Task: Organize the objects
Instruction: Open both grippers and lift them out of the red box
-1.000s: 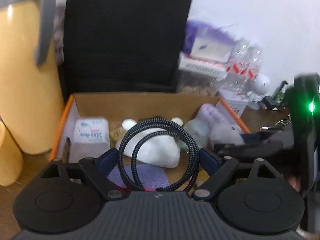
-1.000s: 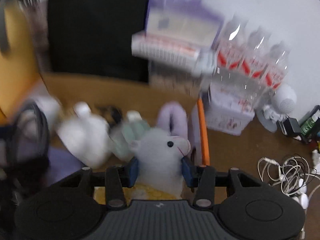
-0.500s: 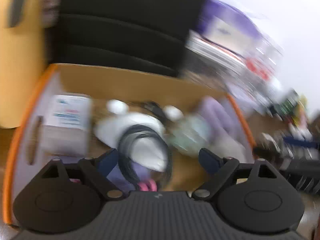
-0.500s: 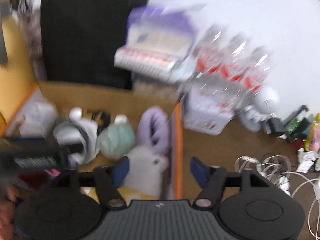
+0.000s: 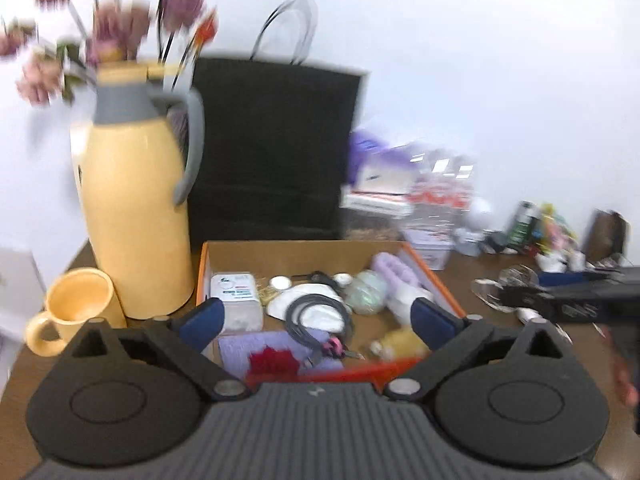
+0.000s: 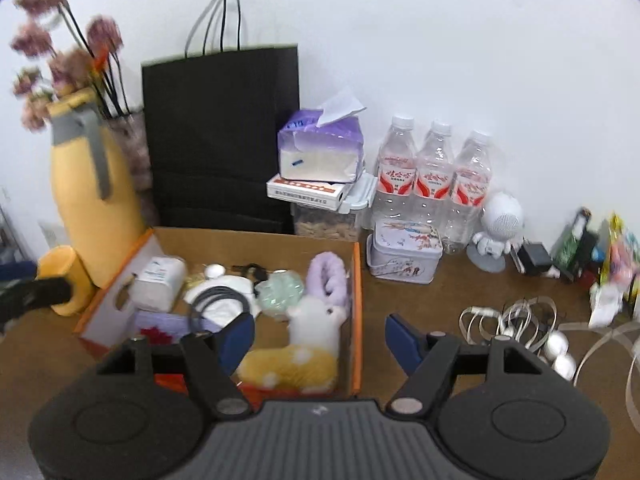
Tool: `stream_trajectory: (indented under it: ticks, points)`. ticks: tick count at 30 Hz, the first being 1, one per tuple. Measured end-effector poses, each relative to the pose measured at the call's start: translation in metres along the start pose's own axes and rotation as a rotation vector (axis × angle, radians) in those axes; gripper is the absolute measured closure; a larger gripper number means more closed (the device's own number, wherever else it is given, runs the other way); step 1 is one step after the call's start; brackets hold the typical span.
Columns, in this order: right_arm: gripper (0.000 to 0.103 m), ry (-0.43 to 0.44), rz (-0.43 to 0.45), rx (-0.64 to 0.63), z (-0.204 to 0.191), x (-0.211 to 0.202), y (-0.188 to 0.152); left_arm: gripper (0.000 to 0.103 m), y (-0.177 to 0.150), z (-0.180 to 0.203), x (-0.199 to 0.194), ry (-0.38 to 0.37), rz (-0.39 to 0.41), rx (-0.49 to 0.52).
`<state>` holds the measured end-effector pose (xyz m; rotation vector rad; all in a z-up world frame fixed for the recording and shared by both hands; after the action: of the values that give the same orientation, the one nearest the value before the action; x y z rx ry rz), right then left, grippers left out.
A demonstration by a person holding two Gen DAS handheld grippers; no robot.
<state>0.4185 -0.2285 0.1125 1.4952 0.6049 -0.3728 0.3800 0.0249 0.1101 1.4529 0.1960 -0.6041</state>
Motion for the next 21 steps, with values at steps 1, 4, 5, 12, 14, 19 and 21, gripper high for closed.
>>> stream_trajectory:
  ticks: [1,4,5,12,14,19,21]
  points:
    - [0.029,0.012,0.027,0.0,-0.004,-0.011,-0.017,0.0,-0.014,0.006,-0.018,-0.016,0.022,0.025]
    - [0.029,0.037,0.08,0.005,-0.017,-0.048,-0.079,0.0,-0.062,0.024,-0.07,-0.029,0.065,0.062]
    - [0.029,0.043,0.091,0.014,-0.022,-0.061,-0.098,0.0,-0.077,0.031,-0.086,-0.037,0.083,0.058]
    - [0.013,0.071,0.107,0.085,-0.038,-0.158,-0.209,0.0,-0.173,0.073,-0.163,-0.007,0.096,0.08]
    - [0.013,0.05,0.091,0.098,-0.043,-0.176,-0.232,0.0,-0.188,0.08,-0.171,0.012,0.062,0.088]
    - [0.013,0.055,0.089,0.026,-0.059,-0.212,-0.254,0.0,-0.201,0.092,-0.196,0.033,0.07,0.115]
    - [0.013,0.051,0.087,-0.006,-0.062,-0.225,-0.257,0.0,-0.2,0.094,-0.202,0.036,0.085,0.116]
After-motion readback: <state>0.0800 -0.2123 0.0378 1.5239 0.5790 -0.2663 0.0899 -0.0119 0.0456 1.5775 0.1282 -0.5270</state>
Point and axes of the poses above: each gripper's, at about its wrist camera, not at the fingertips, and x roughly the way its jaws point, z to its right, y to its top, the point moved 5 cm from there along x, roughly the way its jaws point, and after that the axes turned 1 degree about z, right-handed, at the moved point
